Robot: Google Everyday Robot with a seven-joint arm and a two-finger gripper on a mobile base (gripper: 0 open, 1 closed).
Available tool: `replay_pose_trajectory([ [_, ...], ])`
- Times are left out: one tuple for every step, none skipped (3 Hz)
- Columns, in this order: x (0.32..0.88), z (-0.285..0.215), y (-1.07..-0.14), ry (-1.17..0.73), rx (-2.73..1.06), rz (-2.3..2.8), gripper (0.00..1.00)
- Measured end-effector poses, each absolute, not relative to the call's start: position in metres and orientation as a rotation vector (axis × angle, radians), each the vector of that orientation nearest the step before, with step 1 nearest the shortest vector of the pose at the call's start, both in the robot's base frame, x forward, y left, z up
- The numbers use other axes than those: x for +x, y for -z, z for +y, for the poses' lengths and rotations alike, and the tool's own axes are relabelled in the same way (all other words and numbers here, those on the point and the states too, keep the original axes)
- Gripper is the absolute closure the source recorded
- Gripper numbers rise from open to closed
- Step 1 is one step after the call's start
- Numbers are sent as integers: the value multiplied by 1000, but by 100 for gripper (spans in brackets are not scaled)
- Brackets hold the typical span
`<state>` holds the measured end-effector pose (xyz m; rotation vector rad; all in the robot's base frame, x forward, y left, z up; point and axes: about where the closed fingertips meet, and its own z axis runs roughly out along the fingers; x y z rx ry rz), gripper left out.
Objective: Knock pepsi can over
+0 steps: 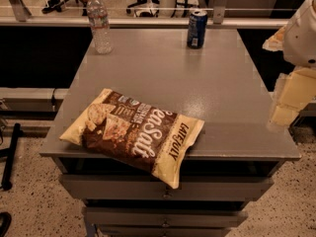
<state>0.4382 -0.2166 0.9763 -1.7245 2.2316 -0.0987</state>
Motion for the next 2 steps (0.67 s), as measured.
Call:
replay_pose_trajectory([
  [443, -219, -977, 102, -1719, 2218, 0],
  [471, -233, -980, 124, -1693, 2149, 0],
])
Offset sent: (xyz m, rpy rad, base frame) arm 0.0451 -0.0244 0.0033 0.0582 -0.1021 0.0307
